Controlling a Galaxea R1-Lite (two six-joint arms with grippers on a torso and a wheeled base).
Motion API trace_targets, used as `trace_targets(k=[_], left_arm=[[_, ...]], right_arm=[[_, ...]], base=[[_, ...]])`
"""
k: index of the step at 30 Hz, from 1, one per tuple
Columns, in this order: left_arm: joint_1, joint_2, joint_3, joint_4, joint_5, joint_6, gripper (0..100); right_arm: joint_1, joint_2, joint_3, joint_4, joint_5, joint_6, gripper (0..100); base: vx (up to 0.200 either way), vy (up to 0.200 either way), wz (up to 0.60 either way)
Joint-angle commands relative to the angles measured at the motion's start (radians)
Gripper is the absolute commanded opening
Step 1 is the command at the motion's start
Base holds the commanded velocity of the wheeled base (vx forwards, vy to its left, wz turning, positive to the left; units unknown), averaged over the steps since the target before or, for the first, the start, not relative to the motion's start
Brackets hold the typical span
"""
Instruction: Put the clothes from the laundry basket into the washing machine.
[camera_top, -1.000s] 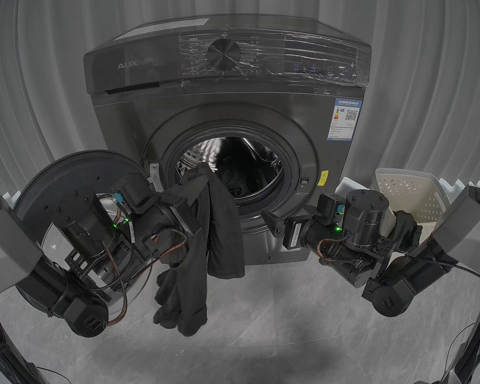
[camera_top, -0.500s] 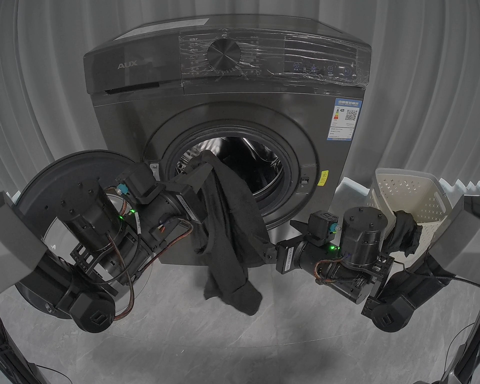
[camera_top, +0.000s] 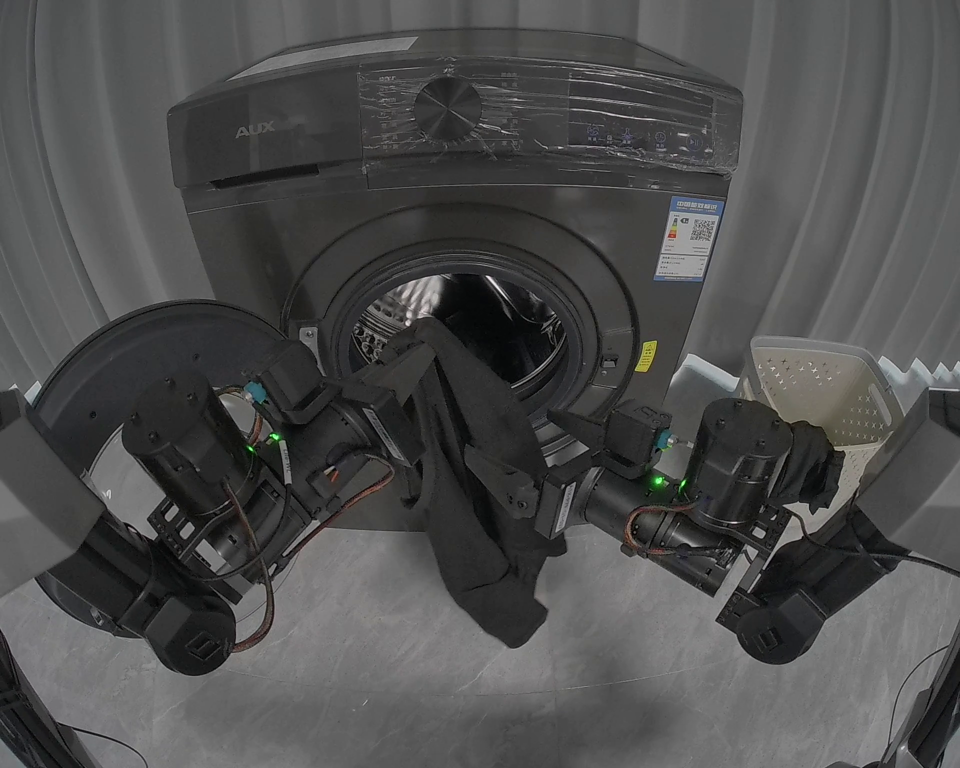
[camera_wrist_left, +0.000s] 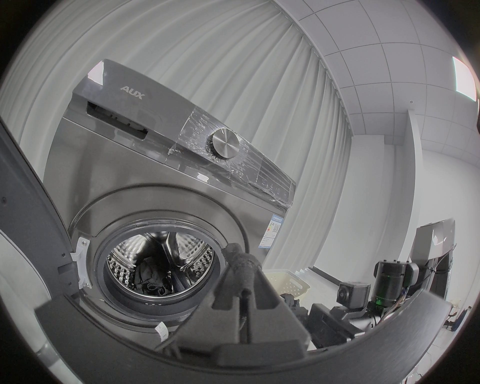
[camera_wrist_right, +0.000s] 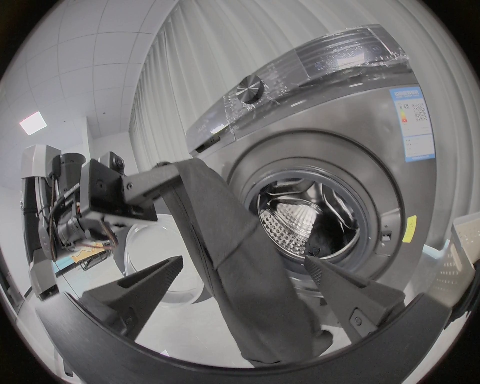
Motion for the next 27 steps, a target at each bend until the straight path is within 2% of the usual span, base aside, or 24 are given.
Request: trace_targets(k=[1,5,9,10,12,15,16,20,27], left_arm=[[-0.006,0.006,0.012,-0.001,-0.003,0.001,0],[-0.009,0.007,0.017,-0.001,-0.005,-0.001,0],[-0.013,0.006,0.017,-0.001,-0.005,-0.001,0],[-0.020,0.003,0.029,-0.001,-0.008,-0.001,0],[-0.026,-0.002,0.040,-0.001,-0.012,-0.001,0],[-0.029,-0.014,0.075,-0.002,-0.061,-0.001,0],[-0.029,-0.016,0.083,-0.002,-0.072,-0.001,0],[-0.029,-0.022,0.103,-0.002,-0.087,0.001,0],[-0.020,-0.019,0.091,-0.002,-0.083,-0.001,0]], right_arm=[[0.008,0.006,-0.037,-0.008,0.014,-0.002,100],[0.037,0.012,-0.057,-0.008,0.040,-0.002,100],[0.041,0.029,-0.072,-0.007,0.040,-0.002,100],[0.036,0.060,-0.117,-0.008,0.039,-0.002,100],[0.033,0.078,-0.146,-0.010,0.039,-0.002,100],[0.024,0.115,-0.203,-0.025,0.039,-0.007,100],[0.024,0.120,-0.212,-0.030,0.040,-0.010,0],[0.024,0.129,-0.232,-0.044,0.042,-0.015,0],[0.024,0.115,-0.201,-0.051,0.036,-0.015,0]], base=[[0.000,0.000,0.00],[0.000,0.000,0.00],[0.000,0.000,0.00],[0.000,0.000,0.00],[0.000,0.000,0.00],[0.000,0.000,0.00],[0.000,0.000,0.00],[0.000,0.000,0.00],[0.000,0.000,0.00]])
